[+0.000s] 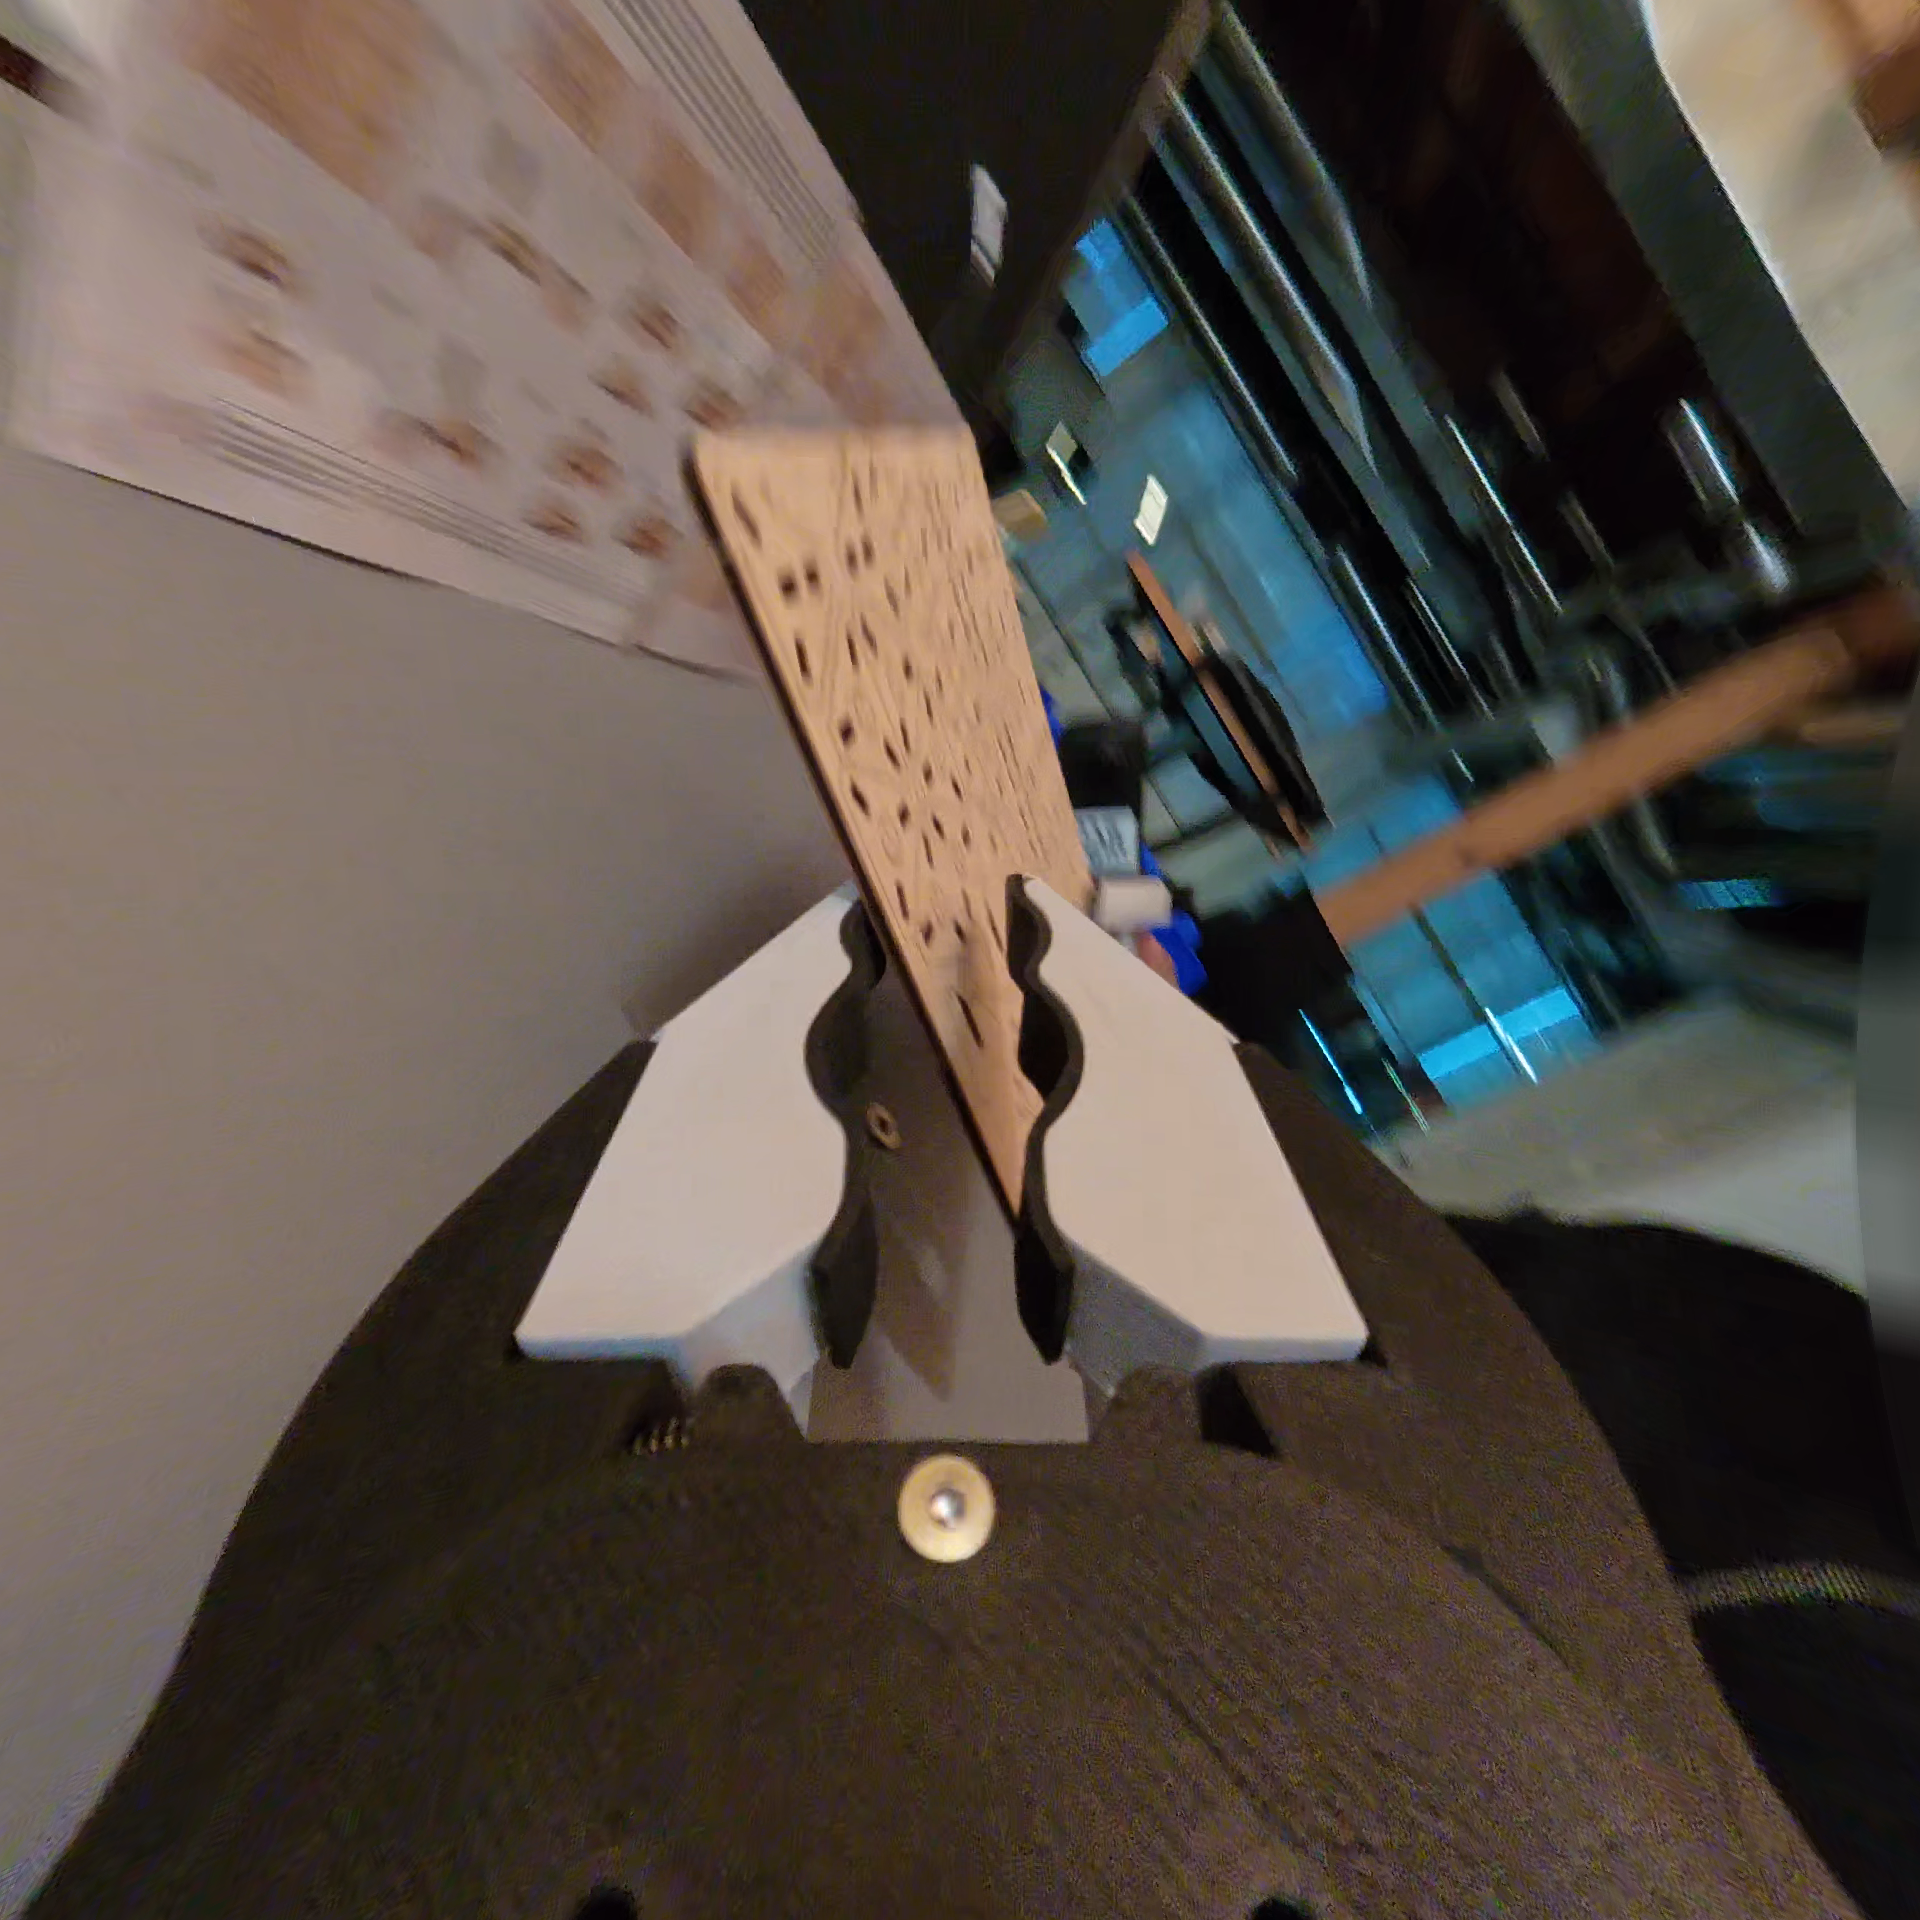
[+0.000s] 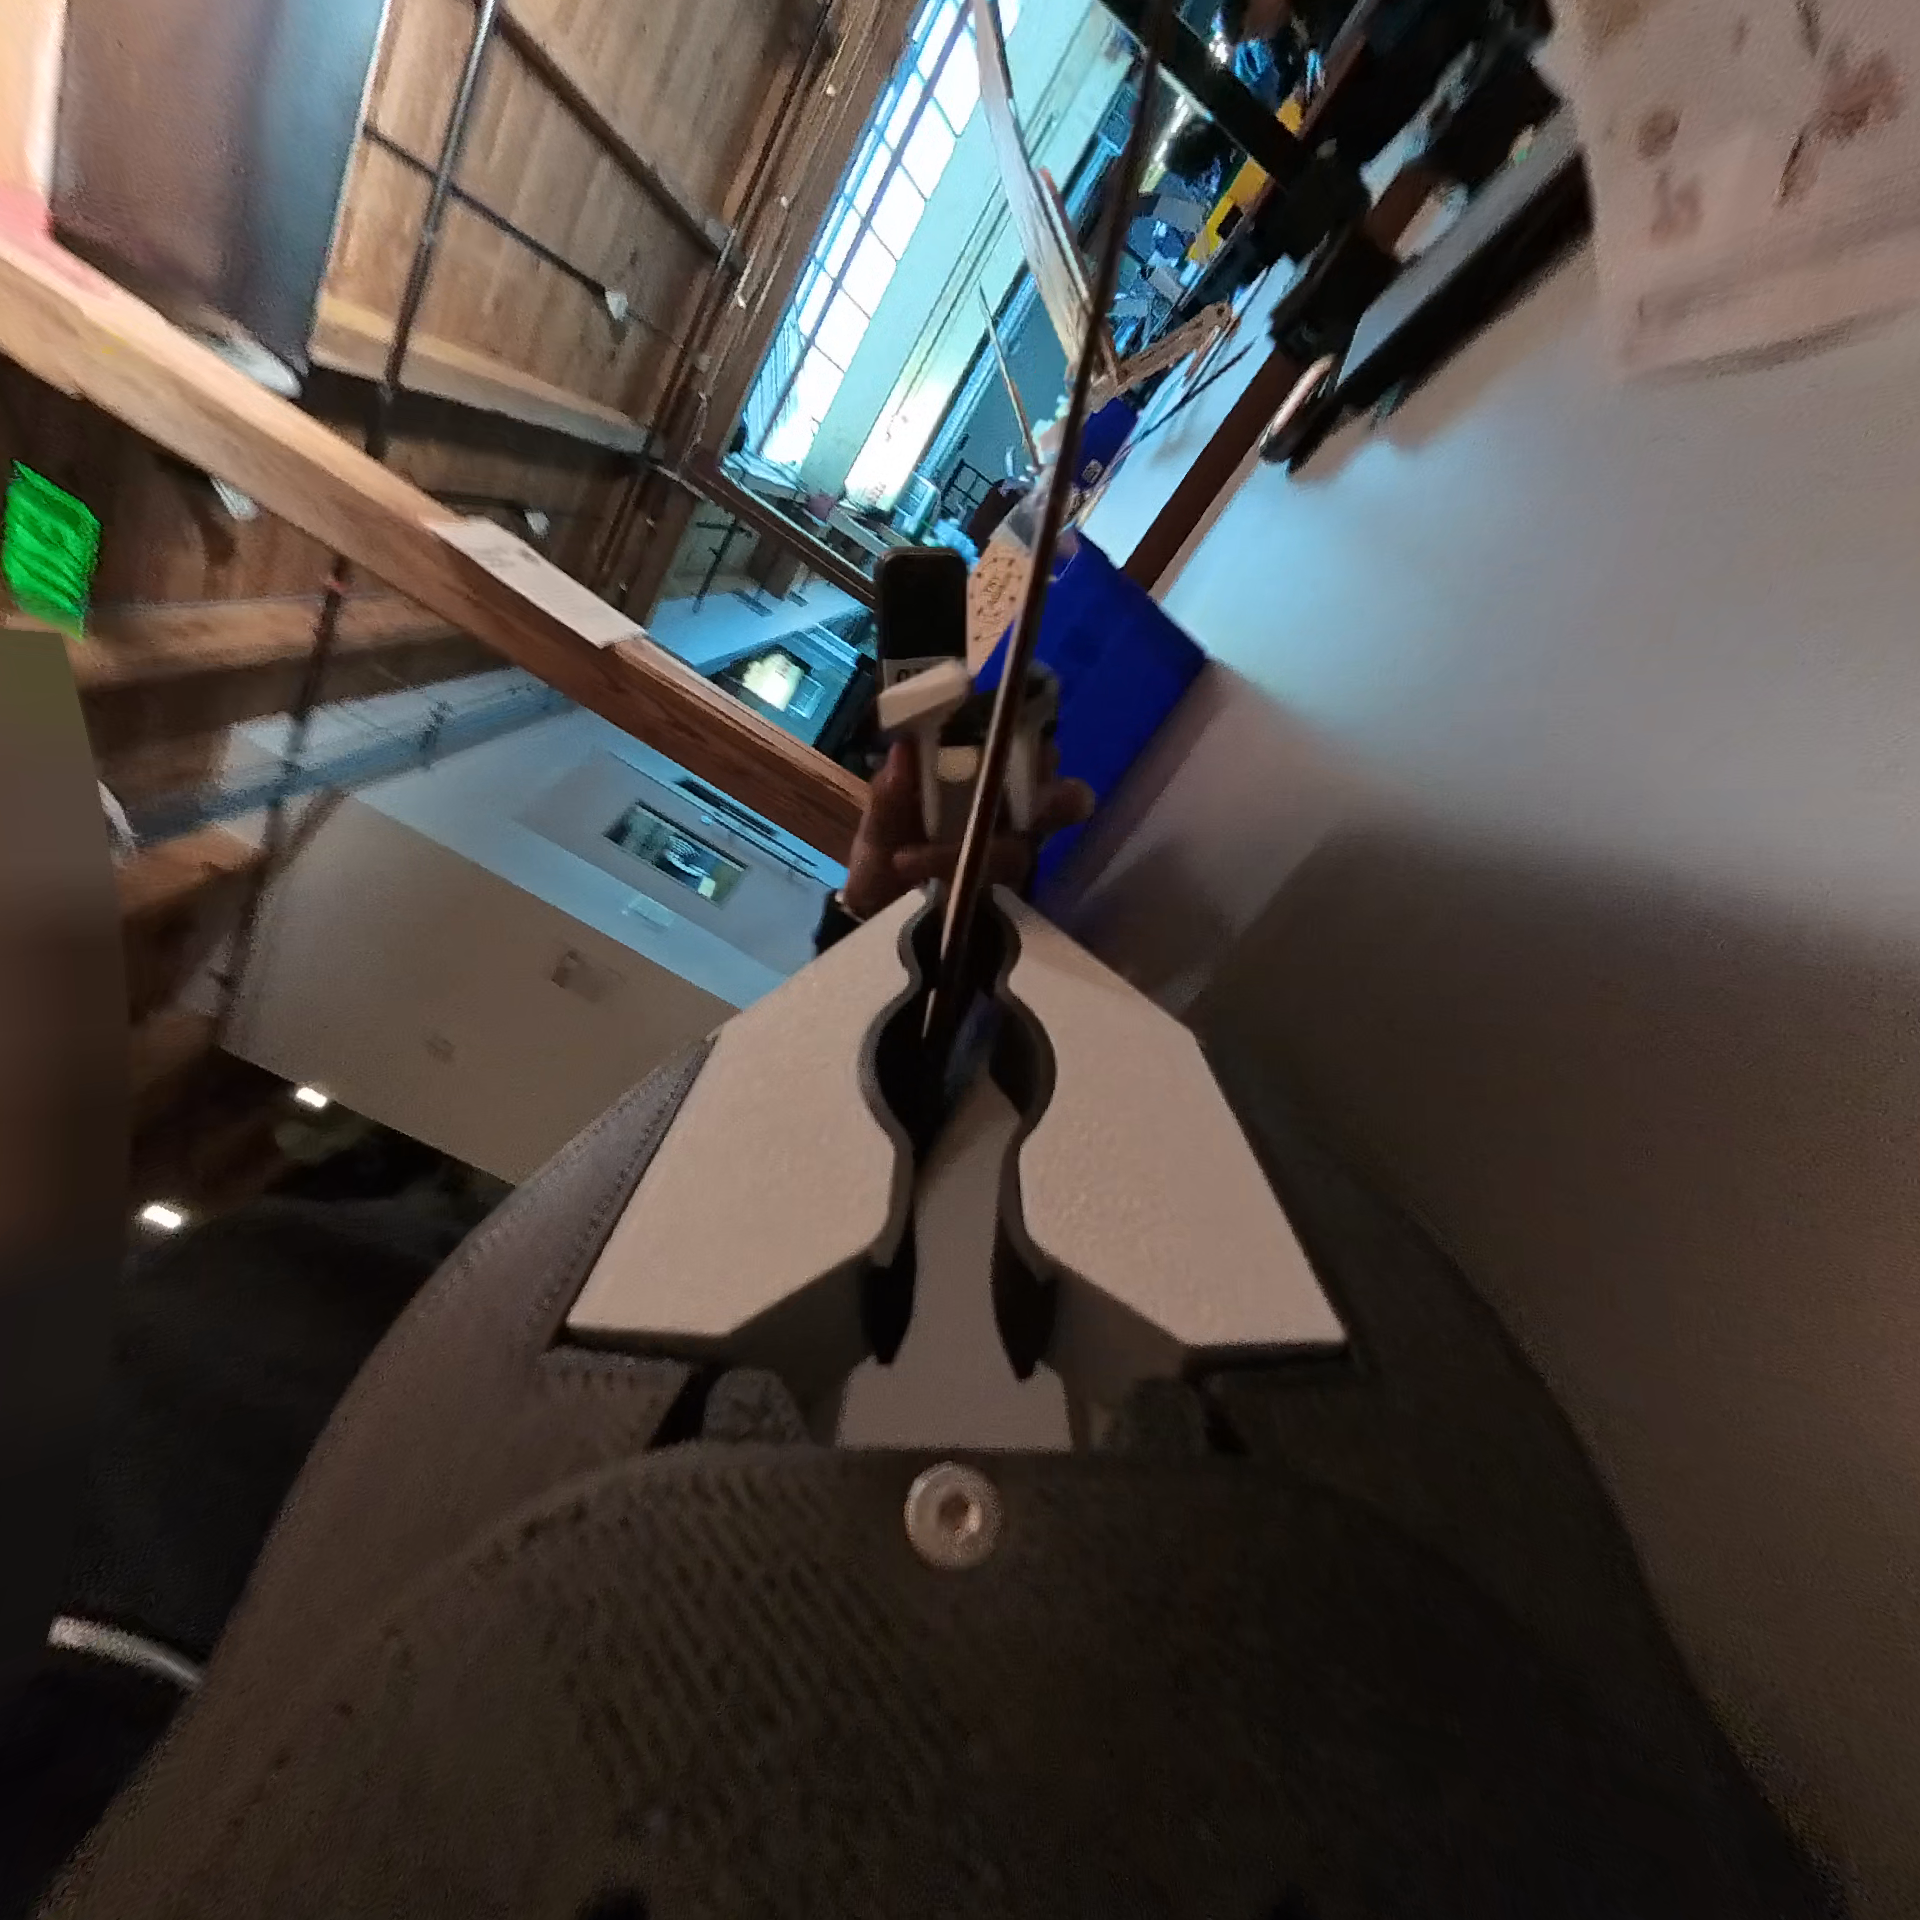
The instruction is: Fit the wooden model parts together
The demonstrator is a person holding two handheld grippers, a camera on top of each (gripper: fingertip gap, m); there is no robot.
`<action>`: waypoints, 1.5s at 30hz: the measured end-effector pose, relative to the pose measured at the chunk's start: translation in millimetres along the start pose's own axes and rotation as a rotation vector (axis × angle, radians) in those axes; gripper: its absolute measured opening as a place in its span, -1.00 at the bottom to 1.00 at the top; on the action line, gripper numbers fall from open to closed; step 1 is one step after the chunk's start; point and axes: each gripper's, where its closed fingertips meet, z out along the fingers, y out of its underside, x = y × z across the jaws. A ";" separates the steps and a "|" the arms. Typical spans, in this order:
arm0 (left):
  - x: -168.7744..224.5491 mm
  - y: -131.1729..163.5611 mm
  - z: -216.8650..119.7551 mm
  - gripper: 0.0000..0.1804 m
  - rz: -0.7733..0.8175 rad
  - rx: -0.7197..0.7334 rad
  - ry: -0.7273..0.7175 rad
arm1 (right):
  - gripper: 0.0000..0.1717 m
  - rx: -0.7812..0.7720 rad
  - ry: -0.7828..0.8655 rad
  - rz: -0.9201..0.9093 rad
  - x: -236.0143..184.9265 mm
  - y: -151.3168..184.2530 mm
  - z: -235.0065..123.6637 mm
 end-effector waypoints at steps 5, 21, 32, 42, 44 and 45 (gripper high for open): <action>-19.7 -20.0 -27.4 -0.68 0.095 0.059 -0.267 | -0.97 0.074 0.003 0.243 8.2 12.1 25.5; 14.6 -45.3 -37.4 -0.41 0.457 0.097 -0.588 | -0.96 0.080 0.224 0.151 32.3 22.3 37.0; 23.0 -46.4 -35.5 -0.42 0.501 0.105 -0.584 | -0.90 -0.010 0.331 -0.030 19.9 49.2 77.9; -20.5 -39.5 -41.7 -0.27 0.527 0.032 -0.754 | -0.93 0.033 0.158 -0.002 -0.8 38.0 65.5; -25.8 -39.2 -40.4 -0.18 0.517 0.036 -0.764 | -0.93 0.049 0.129 -0.021 -6.8 34.2 63.5; -25.9 -40.2 -39.7 -0.17 0.520 0.045 -0.764 | -0.94 0.052 0.121 -0.031 -8.3 33.1 62.8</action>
